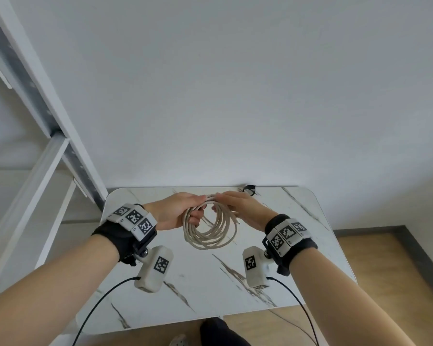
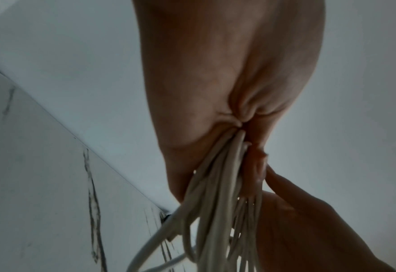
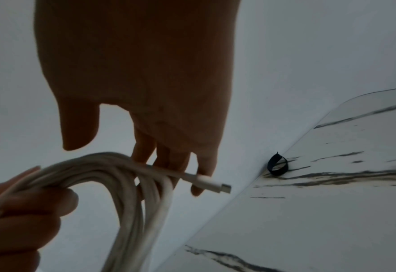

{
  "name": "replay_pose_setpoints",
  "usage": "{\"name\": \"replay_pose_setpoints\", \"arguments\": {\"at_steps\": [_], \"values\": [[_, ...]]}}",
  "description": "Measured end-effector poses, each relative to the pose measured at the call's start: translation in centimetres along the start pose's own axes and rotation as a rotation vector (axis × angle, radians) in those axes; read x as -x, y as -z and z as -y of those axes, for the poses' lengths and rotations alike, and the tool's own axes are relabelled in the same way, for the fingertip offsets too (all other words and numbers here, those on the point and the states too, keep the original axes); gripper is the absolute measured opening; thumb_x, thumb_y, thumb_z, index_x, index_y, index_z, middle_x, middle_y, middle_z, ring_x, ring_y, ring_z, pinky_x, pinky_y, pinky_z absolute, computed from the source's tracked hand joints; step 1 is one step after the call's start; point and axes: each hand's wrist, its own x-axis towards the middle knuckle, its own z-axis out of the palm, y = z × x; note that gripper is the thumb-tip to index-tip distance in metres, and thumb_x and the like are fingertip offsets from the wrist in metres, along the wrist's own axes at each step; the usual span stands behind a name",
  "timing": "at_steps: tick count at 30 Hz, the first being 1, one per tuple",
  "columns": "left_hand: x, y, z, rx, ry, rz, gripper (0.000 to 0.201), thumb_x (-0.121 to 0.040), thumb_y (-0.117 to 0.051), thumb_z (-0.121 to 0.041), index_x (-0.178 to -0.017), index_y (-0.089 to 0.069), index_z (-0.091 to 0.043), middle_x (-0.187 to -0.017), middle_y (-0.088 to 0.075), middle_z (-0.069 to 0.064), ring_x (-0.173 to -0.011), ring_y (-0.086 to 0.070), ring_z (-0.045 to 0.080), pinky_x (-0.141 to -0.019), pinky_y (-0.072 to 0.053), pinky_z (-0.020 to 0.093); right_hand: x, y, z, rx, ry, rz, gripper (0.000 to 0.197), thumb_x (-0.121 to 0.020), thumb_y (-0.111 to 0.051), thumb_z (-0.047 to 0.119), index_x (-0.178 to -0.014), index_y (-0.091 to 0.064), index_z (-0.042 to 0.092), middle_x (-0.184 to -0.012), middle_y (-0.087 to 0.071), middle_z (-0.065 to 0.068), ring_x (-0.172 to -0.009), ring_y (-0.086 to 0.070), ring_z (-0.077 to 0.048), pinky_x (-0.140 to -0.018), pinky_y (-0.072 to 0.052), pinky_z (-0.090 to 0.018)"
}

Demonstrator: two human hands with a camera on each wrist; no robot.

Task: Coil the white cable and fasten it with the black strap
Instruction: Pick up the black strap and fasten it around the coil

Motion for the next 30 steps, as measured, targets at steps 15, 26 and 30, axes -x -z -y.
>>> {"name": "replay_pose_setpoints", "arguments": {"at_steps": [15,26,30], "values": [[-10.0,2.8,-0.1,0.006,0.108,-0.135,0.030,-0.099,-0.041,-0.020,-0.086,-0.056,0.002,-0.060,-0.036,0.004,-0.048,-0.037,0.012,-0.046,-0.038,0.018,-8.3,11.8,-8.3,0.132,-0.200,-0.475,0.013,-0.088,-0.053,0.003,-0.091,-0.065,0.006,-0.087,-0.063,-0.012,-0.071,-0.057,-0.018,-0.057,-0.049,-0.018],[-15.8,3.7,0.4,0.092,0.174,-0.197,0.030,-0.093,-0.047,-0.023,-0.085,-0.060,0.003,-0.061,-0.035,0.004,-0.051,-0.038,0.010,-0.047,-0.036,0.019,-14.6,15.6,-12.9,0.532,-0.243,-0.330,0.028,-0.082,-0.061,0.010,-0.110,-0.060,0.010,-0.117,-0.060,-0.009,-0.098,-0.057,-0.025,-0.089,-0.047,-0.033],[-16.7,3.3,0.9,0.139,0.170,-0.180,0.033,-0.085,-0.058,-0.031,-0.081,-0.065,0.000,-0.061,-0.037,0.004,-0.052,-0.039,0.010,-0.048,-0.037,0.020,-15.3,16.0,-13.8,0.641,-0.322,-0.248,0.031,-0.083,-0.056,0.010,-0.113,-0.060,0.016,-0.121,-0.061,-0.007,-0.107,-0.059,-0.027,-0.091,-0.050,-0.036]]}}
